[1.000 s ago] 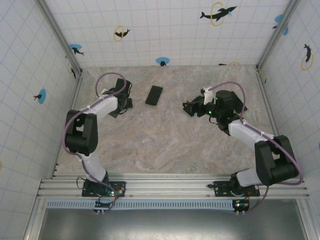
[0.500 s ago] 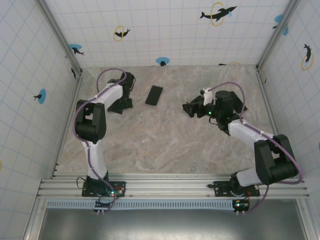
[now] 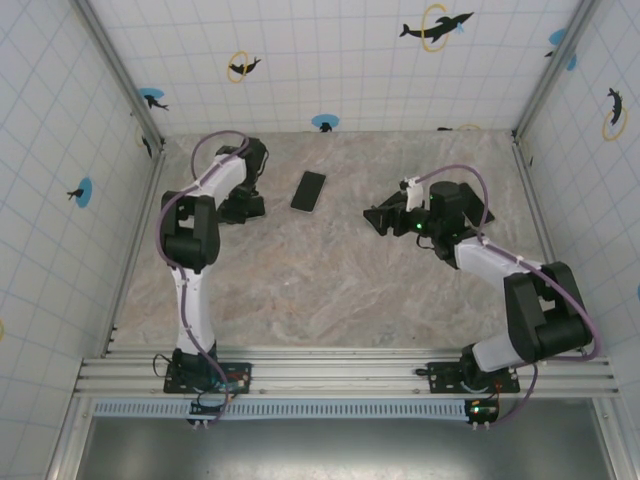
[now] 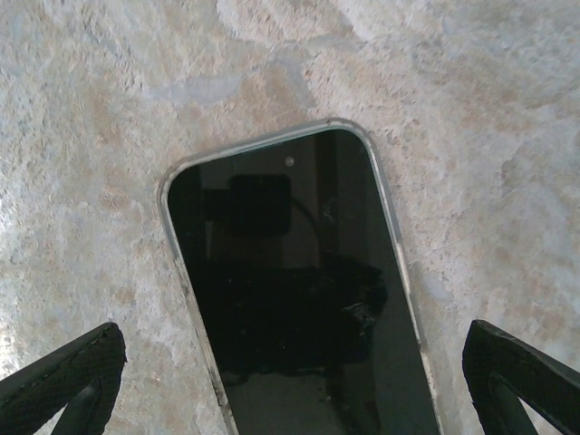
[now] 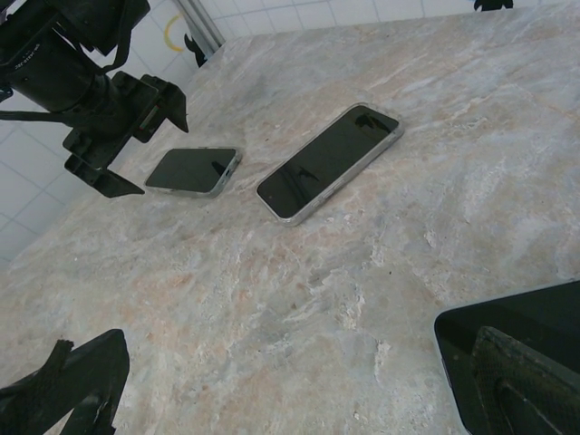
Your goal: Take the phone out of the phone case
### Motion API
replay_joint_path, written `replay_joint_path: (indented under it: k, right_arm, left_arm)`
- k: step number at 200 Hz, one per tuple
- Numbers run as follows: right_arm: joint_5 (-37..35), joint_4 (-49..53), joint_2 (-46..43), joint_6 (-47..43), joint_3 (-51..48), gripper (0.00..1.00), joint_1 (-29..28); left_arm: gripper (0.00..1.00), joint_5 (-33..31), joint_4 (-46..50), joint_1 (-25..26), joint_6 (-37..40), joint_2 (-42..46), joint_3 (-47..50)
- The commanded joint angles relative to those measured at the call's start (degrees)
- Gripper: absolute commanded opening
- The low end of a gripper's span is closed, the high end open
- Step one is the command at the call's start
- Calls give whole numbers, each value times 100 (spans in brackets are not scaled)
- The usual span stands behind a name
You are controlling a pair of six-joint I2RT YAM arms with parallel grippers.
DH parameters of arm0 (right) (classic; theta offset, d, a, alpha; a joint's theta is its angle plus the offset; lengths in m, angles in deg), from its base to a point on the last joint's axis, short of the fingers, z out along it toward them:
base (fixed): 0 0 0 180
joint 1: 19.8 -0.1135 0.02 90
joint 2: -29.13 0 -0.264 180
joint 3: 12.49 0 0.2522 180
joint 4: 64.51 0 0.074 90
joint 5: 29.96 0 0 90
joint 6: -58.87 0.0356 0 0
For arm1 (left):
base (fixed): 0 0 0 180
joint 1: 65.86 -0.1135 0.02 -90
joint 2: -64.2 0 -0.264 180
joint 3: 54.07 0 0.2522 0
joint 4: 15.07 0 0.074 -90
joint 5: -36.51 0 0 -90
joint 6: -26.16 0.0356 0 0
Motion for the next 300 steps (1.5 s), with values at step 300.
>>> replay_joint_path:
  k: [300]
  right_arm:
    - [823, -674, 307, 803, -133, 99, 185]
  left_arm:
    - [82, 950, 402, -173, 752, -363, 333]
